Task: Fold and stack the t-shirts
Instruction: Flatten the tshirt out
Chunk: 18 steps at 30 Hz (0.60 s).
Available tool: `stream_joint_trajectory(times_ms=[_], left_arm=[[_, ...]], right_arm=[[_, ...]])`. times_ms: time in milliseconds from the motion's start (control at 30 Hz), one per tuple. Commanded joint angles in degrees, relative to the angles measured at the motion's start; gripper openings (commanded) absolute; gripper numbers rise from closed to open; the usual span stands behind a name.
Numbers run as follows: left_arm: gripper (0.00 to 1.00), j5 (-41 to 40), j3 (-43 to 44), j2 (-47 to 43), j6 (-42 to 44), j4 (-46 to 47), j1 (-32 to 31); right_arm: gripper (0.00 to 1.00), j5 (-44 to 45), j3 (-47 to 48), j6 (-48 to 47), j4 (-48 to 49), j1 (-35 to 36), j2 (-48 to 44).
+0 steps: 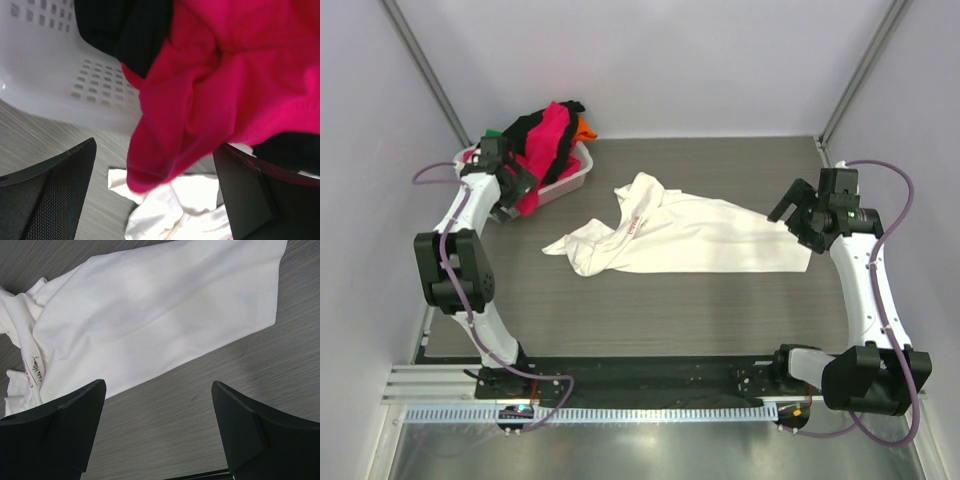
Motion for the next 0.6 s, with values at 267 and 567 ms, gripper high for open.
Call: stream_joint_trajectory(times_ms=[267,567], left_arm=[[0.78,-3.58,14.26,13.72,0.81,-1.11,1.9],[0.25,-5.26,17.19,14.44,5.22,-4.03,8.92]], right_arm=[[0.92,-2.54,-1.68,-1.9,3.13,1.07,-0.11],[0.91,-3.95,-2.82,-3.13,3.22,1.25,-1.08]])
